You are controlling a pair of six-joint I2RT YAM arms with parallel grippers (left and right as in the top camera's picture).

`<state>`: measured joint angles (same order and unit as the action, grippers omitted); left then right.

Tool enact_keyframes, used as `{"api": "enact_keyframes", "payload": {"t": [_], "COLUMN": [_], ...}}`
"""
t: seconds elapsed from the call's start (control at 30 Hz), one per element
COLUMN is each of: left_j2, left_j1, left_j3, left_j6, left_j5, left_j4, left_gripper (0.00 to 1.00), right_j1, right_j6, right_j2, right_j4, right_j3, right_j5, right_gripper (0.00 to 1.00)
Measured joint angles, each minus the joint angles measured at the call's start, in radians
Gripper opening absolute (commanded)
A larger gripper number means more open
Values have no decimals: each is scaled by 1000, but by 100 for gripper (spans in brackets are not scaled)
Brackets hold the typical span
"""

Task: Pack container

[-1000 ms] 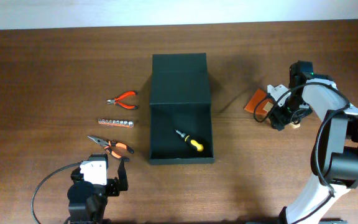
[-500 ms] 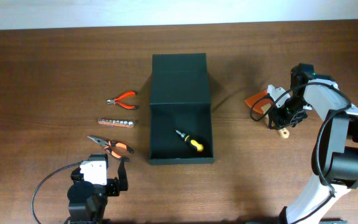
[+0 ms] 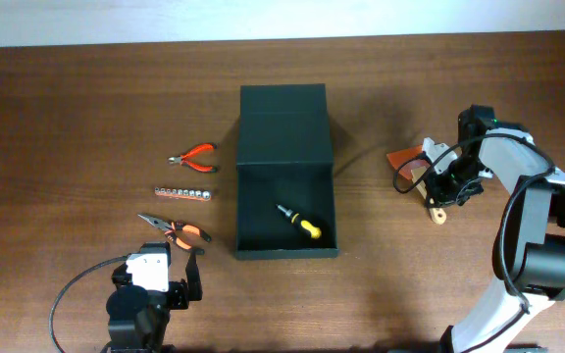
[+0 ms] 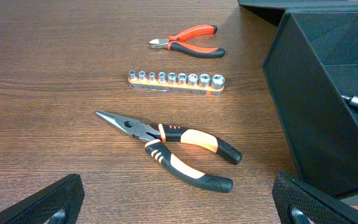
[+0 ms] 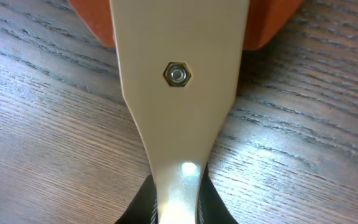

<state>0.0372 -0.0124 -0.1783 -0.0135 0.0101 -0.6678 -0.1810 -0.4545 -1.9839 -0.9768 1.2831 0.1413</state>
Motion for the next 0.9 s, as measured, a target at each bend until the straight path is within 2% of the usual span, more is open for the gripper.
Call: {"api": "enact_keyframes", "payload": {"t": [0.23,0.6,0.9], "left_j2": [0,0,0], "left_j1": [0,0,0], "left_j3": [0,0,0], "left_j6": [0,0,0], "left_j5": [0,0,0], "left_j4": [0,0,0], "left_gripper": [99,99,99], "right_j1": [31,140,356], "right_j6": [16,29,30], "right_j2": [-23,-25,-25], "right_j4": [-116,-304,-411], "right_j3": [93,436,615], "right_j5": [-1,30,117], "right_gripper": [6,4,4]}}
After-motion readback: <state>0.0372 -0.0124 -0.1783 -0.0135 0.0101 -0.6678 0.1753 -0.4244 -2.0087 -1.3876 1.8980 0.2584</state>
